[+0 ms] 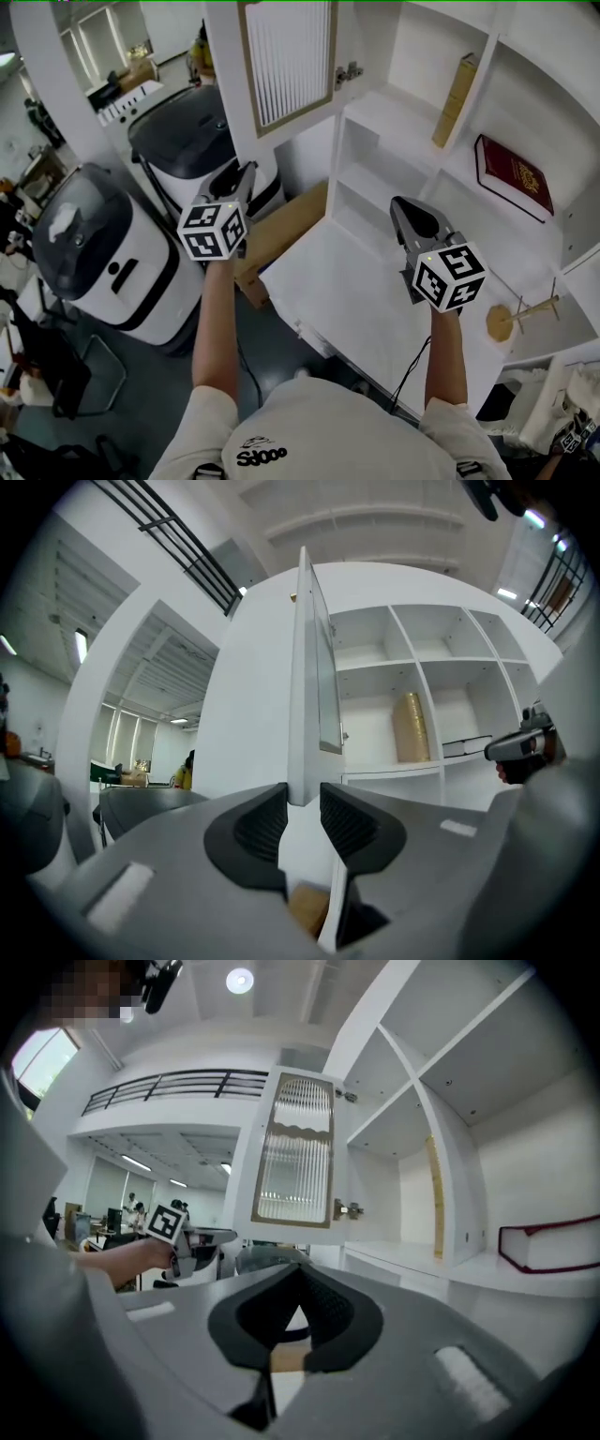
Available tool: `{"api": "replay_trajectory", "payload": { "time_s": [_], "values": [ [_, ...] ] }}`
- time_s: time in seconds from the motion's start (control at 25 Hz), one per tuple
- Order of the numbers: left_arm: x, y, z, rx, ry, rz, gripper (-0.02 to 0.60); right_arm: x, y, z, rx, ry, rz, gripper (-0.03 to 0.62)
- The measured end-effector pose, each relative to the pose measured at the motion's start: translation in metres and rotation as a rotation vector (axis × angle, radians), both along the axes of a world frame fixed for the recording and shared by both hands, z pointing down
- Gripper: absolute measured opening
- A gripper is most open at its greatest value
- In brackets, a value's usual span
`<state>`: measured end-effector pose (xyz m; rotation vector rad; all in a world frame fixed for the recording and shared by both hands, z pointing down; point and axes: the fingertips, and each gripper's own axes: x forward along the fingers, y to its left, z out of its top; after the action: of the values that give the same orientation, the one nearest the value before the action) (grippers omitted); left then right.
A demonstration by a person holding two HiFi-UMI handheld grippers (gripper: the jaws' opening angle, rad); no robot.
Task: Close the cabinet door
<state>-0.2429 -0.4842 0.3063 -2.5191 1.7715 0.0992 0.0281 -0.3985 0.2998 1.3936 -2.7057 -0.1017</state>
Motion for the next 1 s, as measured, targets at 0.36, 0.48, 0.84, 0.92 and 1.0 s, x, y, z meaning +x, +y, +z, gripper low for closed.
{"api": "replay_trajectory", "payload": {
  "time_s": [0.36, 0.48, 0.84, 0.92, 1.0],
  "values": [
    [0.029, 0.028, 0.000, 0.019, 0.032, -0.059, 0.082, 0.048, 0.006, 0.007, -0.028, 0.016, 0.041, 0.000],
    [0.051, 0.042, 0.001, 0.027, 0.012, -0.046, 0.080, 0.062, 0.009, 0.007, -0.026, 0.002, 0.046, 0.000],
    [0.130, 0.069, 0.002, 0.013, -0.010, 0.093, 0.085, 0.084, 0.018, 0.001, -0.007, -0.027, 0.056, 0.002],
    [0.152, 0.071, 0.002, 0.015, -0.016, 0.136, 0.092, 0.089, 0.021, -0.001, -0.001, -0.029, 0.061, 0.002],
    [0.175, 0.071, 0.001, 0.016, -0.032, 0.193, 0.100, 0.095, 0.024, -0.002, 0.003, -0.030, 0.069, 0.002]
  ]
}}
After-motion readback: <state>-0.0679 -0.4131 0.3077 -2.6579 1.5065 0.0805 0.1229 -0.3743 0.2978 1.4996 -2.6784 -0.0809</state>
